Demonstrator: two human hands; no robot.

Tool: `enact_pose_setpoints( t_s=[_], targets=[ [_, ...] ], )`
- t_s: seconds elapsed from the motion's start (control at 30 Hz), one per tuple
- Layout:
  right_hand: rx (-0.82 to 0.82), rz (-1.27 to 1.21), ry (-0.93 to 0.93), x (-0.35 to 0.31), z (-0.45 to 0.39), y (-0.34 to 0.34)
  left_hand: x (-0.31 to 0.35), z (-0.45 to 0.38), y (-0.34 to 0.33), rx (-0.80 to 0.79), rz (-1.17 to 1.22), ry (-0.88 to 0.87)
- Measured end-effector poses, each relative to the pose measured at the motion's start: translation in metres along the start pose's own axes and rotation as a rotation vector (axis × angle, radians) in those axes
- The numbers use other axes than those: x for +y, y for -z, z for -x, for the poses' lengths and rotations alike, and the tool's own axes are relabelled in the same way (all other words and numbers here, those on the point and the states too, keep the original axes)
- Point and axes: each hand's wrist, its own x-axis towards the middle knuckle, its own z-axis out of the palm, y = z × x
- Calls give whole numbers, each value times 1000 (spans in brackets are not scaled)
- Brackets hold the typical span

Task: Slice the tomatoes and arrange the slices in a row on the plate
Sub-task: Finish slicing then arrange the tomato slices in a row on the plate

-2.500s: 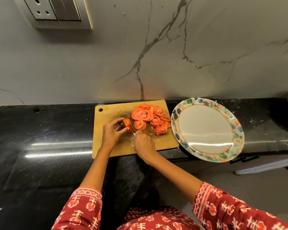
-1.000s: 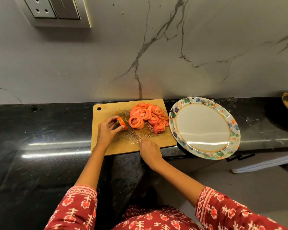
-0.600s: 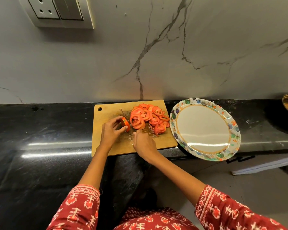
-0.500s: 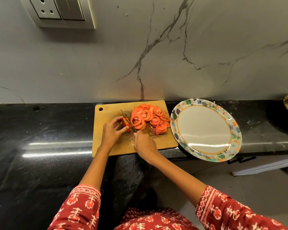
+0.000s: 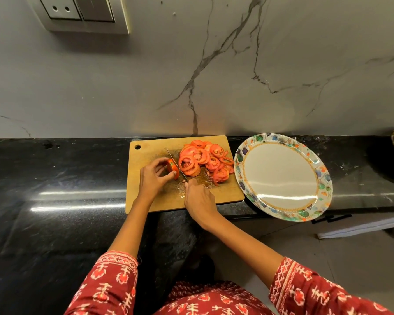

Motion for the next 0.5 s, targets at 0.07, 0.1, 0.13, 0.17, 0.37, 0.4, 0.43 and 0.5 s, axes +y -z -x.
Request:
enact_pose_setpoints(
  t_s=[0.07, 0.1, 0.13, 0.17, 0.37, 0.4, 0.43, 0.5],
  targets=[
    [13, 10, 2, -2, -2, 0, 0, 0, 0, 1, 1, -2],
    [18, 11, 1, -4, -5, 1, 0, 0, -1, -2, 2, -5],
    [16, 11, -1, -6, -8, 2, 0, 0, -1, -4, 1, -8],
    [9, 8, -5, -7, -11, 4, 0, 0, -2, -5, 0, -12],
    [-24, -25, -9, -13, -18, 3, -2, 4, 0, 0, -4, -33],
    [-20, -11, -3, -12, -15, 1, -2, 5, 0, 4, -3, -33],
    [-13, -3, 2, -10, -11, -1, -2, 6, 0, 5, -2, -35],
    [-9, -12, -2, -6, -8, -2, -2, 6, -1, 10, -1, -37]
  ],
)
